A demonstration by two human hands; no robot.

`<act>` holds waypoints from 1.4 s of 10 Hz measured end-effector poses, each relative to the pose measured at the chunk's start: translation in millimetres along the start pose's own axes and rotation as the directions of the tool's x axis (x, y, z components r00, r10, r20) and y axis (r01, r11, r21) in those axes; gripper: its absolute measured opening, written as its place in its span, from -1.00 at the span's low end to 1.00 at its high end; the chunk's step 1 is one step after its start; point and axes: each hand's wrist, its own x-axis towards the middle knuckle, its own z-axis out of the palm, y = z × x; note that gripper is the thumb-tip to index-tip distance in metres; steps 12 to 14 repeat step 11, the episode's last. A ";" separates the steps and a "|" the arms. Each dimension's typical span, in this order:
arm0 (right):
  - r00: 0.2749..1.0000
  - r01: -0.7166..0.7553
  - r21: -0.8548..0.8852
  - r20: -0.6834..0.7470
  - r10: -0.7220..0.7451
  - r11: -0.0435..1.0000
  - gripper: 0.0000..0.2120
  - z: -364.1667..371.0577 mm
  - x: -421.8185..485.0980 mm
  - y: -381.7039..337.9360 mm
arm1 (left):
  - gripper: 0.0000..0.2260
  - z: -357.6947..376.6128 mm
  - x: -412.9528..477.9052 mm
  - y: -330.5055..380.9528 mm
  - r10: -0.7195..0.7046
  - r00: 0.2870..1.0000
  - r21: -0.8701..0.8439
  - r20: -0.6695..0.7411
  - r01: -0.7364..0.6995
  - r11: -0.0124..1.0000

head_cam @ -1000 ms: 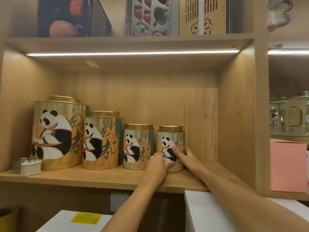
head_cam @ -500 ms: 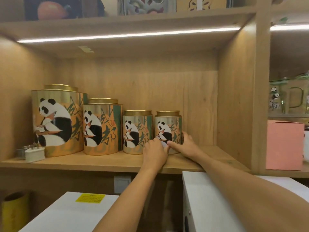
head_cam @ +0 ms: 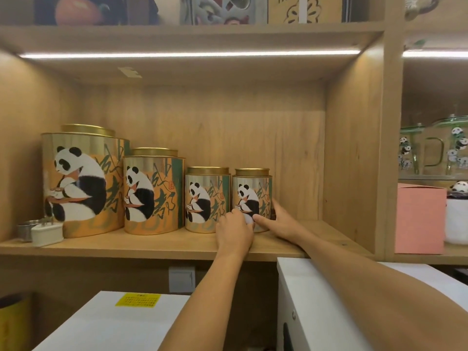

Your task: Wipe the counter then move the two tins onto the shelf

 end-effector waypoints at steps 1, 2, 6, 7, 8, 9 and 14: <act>1.000 0.013 -0.005 0.028 -0.013 1.000 -0.18 0.8 -1.1 0.7 | -0.68 -1.8 -1.9 0.1 0.006 1.000 -0.012 -0.010 -0.007 1.000; 0.999 0.001 -0.010 0.040 -0.001 1.000 -0.16 -1.0 -1.5 0.2 | -0.68 -4.5 -2.9 0.1 0.011 1.000 -0.023 0.008 -0.011 1.000; 0.990 -0.133 0.002 0.051 0.133 0.991 -0.08 -4.3 -8.2 -0.6 | -0.70 -8.4 -6.4 -5.0 -0.044 0.996 -0.169 0.084 0.058 0.984; 0.979 -0.193 -0.114 0.042 0.199 0.975 -0.13 -6.1 -28.6 -11.8 | -0.75 -19.9 -15.0 -15.1 0.073 0.976 -0.165 0.203 -0.039 0.986; 0.971 -0.210 -0.263 0.059 0.233 0.942 -0.46 -8.1 -49.4 -22.2 | -0.77 -34.2 -23.1 -31.6 0.233 0.914 -0.167 0.332 -0.186 0.968; 0.963 -0.230 -0.307 0.068 0.263 0.923 -0.66 -17.8 -69.2 -31.4 | -0.68 -49.3 -25.5 -52.2 0.362 0.843 -0.178 0.397 -0.316 0.932; 0.936 -0.282 -0.444 0.069 0.346 0.851 -0.76 -32.7 -129.3 -89.0 | -0.58 -118.3 -50.2 -75.8 0.413 0.766 -0.038 0.493 -0.455 0.890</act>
